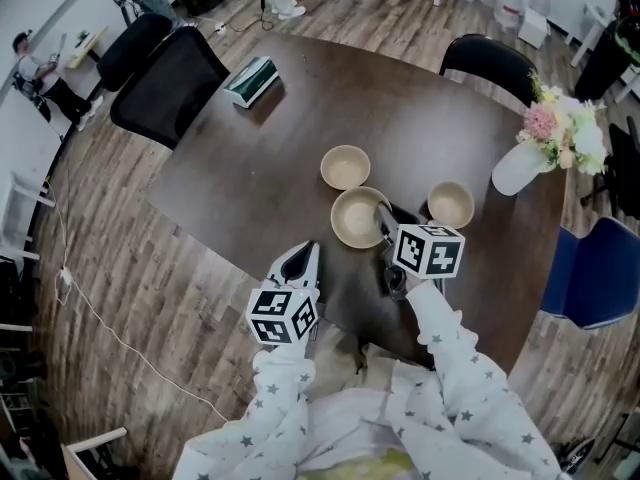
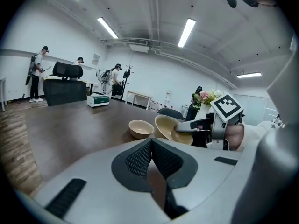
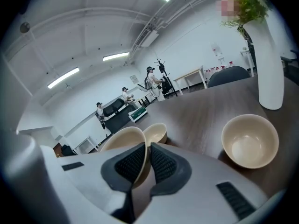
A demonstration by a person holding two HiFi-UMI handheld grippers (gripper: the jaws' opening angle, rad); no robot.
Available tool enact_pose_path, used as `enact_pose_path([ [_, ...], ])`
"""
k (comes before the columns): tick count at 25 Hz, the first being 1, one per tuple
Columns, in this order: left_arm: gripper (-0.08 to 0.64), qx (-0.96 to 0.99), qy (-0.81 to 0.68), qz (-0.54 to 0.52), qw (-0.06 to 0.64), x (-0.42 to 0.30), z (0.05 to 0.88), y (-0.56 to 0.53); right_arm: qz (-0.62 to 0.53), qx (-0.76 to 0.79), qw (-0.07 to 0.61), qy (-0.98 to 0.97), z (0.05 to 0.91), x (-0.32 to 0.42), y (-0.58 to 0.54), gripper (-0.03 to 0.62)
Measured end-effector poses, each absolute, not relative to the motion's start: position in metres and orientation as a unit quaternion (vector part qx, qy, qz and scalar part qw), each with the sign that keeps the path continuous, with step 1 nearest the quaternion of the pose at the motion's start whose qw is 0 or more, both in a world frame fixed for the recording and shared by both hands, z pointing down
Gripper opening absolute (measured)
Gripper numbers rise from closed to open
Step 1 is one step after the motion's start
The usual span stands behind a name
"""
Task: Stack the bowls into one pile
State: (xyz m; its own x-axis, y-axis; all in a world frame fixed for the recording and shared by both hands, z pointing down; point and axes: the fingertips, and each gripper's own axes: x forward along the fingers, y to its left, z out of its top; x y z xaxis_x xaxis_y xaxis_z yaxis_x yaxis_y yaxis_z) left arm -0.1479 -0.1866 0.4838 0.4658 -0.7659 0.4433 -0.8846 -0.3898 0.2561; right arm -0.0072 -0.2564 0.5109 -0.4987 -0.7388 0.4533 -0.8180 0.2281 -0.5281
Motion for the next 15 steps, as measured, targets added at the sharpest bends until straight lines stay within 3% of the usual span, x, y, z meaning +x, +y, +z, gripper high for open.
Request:
enact_pose_path([
  [15, 0.026, 0.855, -0.439, 0.146, 0.235, -0.150, 0.499, -0.275, 0.367, 0.565, 0.009, -0.739, 0.519, -0.017, -0.351, 0.046],
])
